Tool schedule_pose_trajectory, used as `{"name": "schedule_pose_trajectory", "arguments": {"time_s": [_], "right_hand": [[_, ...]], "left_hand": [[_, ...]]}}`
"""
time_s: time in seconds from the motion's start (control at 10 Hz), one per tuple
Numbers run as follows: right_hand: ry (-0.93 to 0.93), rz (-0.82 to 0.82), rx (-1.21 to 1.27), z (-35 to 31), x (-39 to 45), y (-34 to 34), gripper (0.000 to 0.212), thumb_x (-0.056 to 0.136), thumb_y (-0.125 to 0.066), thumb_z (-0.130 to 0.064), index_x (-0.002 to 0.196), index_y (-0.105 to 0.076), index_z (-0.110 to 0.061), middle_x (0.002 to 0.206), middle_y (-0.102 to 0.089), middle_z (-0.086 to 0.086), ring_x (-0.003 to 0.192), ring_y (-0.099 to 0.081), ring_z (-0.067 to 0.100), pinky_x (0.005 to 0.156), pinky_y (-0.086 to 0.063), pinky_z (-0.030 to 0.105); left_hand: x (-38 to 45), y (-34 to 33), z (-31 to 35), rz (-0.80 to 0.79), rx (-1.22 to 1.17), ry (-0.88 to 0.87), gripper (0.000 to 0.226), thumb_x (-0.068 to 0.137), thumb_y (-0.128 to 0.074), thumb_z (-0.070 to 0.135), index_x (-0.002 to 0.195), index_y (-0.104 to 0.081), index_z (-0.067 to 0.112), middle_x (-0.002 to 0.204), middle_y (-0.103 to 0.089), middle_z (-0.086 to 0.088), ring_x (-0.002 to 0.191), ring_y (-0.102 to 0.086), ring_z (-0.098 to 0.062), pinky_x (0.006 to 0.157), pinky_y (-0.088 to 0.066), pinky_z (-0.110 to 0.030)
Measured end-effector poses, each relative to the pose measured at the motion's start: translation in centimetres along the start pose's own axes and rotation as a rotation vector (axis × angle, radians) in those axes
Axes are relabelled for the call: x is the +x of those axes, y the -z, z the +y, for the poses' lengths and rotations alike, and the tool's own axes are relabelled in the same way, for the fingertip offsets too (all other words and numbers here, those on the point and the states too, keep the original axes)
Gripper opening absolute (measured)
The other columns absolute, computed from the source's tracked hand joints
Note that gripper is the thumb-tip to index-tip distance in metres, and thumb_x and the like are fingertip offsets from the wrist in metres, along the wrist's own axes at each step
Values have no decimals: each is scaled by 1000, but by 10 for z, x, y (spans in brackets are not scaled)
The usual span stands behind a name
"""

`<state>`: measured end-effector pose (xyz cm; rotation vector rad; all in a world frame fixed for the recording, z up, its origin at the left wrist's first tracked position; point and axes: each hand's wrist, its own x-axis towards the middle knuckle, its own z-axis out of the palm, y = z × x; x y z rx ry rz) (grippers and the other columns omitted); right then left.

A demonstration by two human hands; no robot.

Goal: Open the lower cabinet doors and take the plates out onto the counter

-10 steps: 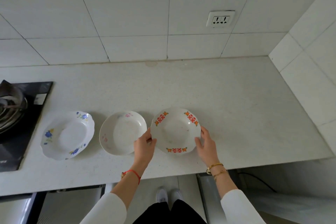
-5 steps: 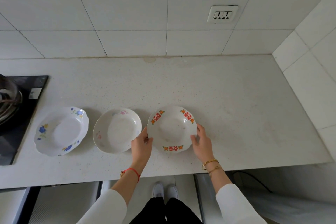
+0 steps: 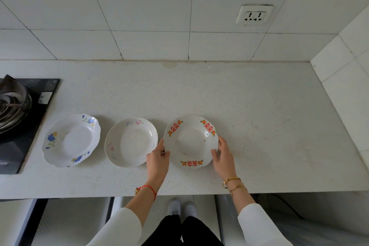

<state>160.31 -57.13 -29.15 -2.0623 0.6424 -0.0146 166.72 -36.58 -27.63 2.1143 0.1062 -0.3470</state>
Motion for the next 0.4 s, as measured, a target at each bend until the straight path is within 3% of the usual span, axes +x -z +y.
{"name": "schedule_pose_trajectory", "arguments": {"time_s": [0.2, 0.3, 0.4], "right_hand": [[-15, -5, -39, 4, 2, -2, 52, 94, -55, -15, 142, -35, -20, 132, -53, 5, 118, -55, 22, 93, -55, 35], [-20, 1, -94, -7, -2, -2, 50, 95, -54, -17, 141, -36, -16, 133, -50, 7, 123, -50, 27, 97, -54, 44], [-46, 49, -188, -14, 2, -6, 56, 98, -49, -20, 148, -26, -10, 150, -38, 15, 143, -30, 35, 116, -34, 50]], "left_hand": [[0, 5, 2, -35, 3, -15, 39, 94, -58, 4, 129, -61, 20, 90, -68, 7, 84, -64, -12, 91, -52, -29], [-1, 13, 2, -11, 25, -20, 39, 94, -60, 6, 131, -61, 19, 93, -67, 7, 85, -64, -11, 92, -56, -33], [5, 25, -2, 67, 23, -6, 42, 95, -61, 11, 136, -58, 15, 108, -72, 1, 82, -63, -7, 89, -58, -34]]}}
